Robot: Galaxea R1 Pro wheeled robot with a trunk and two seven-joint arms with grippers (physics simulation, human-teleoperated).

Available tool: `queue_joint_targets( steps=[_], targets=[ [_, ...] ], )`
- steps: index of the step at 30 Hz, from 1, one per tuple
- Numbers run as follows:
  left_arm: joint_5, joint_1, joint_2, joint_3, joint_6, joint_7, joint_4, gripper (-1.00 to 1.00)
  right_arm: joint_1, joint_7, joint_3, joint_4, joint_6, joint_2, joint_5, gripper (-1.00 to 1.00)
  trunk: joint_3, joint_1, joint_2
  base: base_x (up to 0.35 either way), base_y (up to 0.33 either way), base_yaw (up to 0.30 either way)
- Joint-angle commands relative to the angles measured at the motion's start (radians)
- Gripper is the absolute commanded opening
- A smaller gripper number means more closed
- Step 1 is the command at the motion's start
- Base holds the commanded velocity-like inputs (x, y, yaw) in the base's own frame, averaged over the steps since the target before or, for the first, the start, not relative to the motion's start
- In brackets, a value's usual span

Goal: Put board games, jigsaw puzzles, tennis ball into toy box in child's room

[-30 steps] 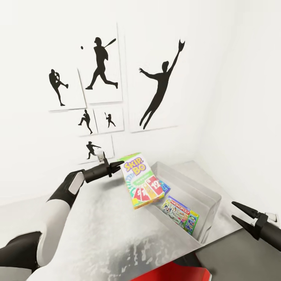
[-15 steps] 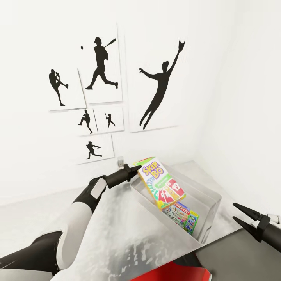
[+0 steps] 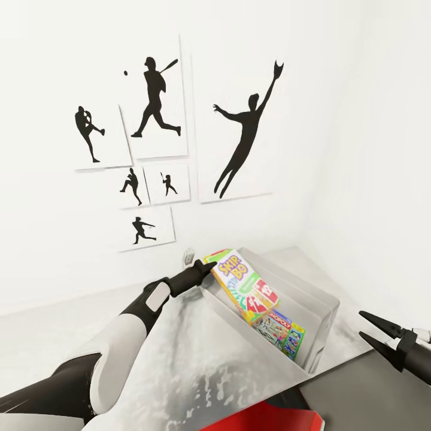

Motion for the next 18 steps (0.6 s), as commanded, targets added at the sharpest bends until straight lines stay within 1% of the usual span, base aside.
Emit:
queue_joint_targets(
  steps=[1, 4, 7, 18],
  targets=[
    [0.005, -0.001, -0.001, 0.003, -0.005, 0.006, 0.002, -1.00, 0.000, 0.010, -0.001, 0.000, 0.002, 0.000, 0.010, 1.00, -0.002, 0.001, -0.002, 0.000, 0.000, 0.000],
    [0.005, -0.001, -0.001, 0.003, -0.045, 0.035, 0.025, -1.00, 0.000, 0.010, 0.000, 0.000, 0.002, 0.000, 0.010, 1.00, -0.002, 0.001, -0.002, 0.000, 0.000, 0.000],
    [0.005, -0.001, -0.001, 0.002, -0.061, 0.047, 0.040, -1.00, 0.000, 0.010, 0.000, 0.000, 0.002, 0.000, 0.010, 1.00, -0.002, 0.001, -0.002, 0.000, 0.000, 0.000],
    [0.005, -0.001, -0.001, 0.000, -0.056, 0.049, 0.044, -1.00, 0.000, 0.010, 0.000, 0.000, 0.002, 0.000, 0.010, 1.00, -0.002, 0.001, -0.002, 0.000, 0.000, 0.000]
  ],
)
